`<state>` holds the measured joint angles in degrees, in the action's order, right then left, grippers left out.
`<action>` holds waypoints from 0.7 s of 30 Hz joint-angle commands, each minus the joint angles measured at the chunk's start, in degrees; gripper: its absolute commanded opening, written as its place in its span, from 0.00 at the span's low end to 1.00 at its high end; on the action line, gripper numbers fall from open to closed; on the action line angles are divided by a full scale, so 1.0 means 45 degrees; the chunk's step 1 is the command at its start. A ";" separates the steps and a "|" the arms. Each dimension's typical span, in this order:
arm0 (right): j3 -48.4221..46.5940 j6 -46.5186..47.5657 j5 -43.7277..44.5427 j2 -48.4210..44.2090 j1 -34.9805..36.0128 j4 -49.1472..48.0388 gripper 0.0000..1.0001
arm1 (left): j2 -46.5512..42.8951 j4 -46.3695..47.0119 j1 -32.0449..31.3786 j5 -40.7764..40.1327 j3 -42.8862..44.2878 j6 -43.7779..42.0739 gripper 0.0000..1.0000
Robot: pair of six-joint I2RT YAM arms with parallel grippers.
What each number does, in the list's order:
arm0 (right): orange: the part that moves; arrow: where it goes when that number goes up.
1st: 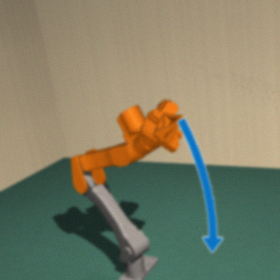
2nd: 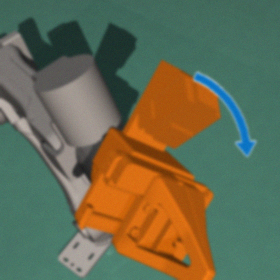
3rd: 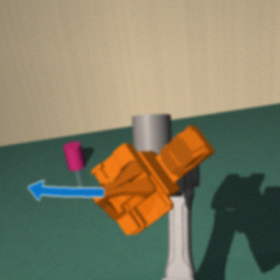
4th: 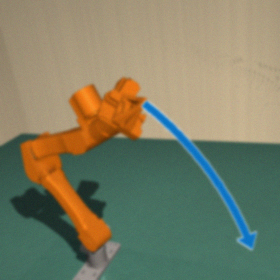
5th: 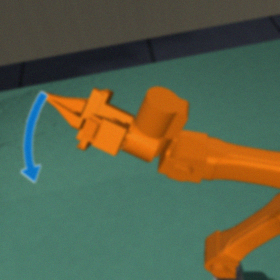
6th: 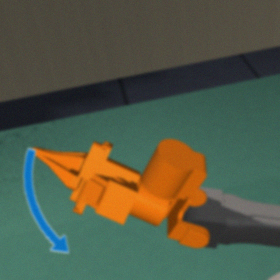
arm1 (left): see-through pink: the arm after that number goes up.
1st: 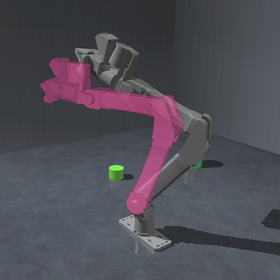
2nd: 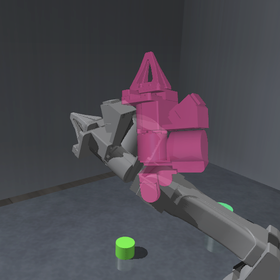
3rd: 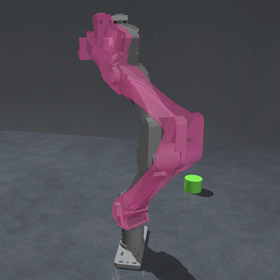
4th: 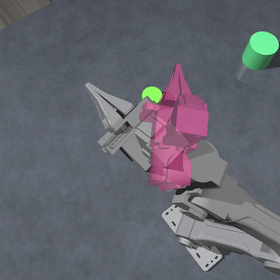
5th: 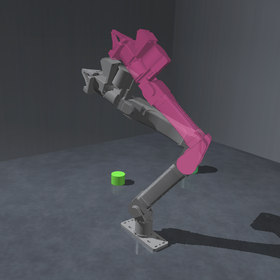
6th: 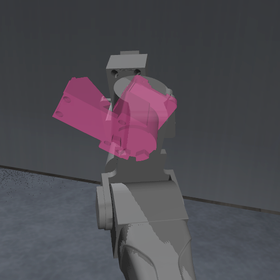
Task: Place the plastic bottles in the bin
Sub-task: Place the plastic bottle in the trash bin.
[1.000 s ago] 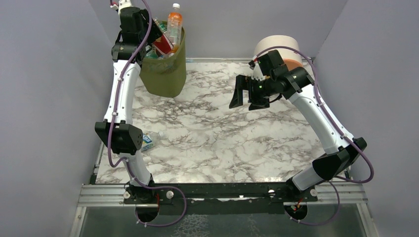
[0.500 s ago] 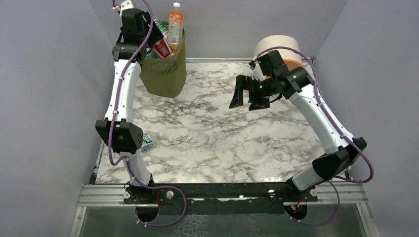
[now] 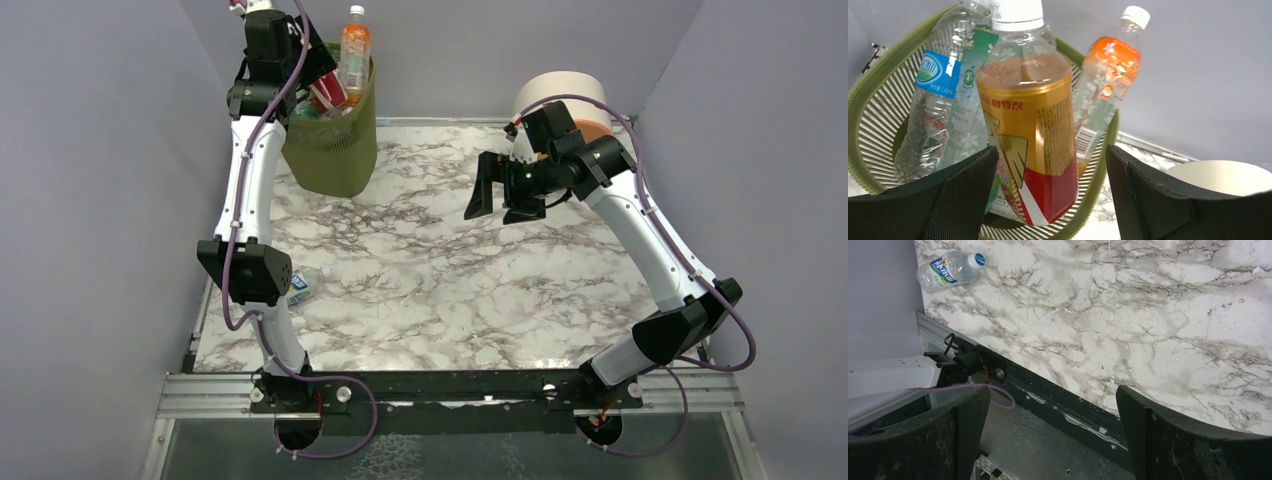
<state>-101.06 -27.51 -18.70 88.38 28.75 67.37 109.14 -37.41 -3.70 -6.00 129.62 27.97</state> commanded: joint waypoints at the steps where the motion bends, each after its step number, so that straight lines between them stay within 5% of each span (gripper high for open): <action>1: 0.0161 0.0132 -0.0342 -0.0294 -0.0102 -0.0253 0.99 | 0.0065 0.0244 0.0091 0.0939 0.0823 0.0341 0.84; 21: 0.0883 -0.0146 -0.0590 -0.0698 -0.0202 -0.0721 1.00 | -0.1069 0.0361 0.0353 0.2046 0.0033 0.2033 0.84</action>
<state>-98.10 -27.62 -19.22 86.96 28.36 65.84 108.55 -36.53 -2.92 -0.51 128.90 33.85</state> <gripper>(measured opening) 0.994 0.836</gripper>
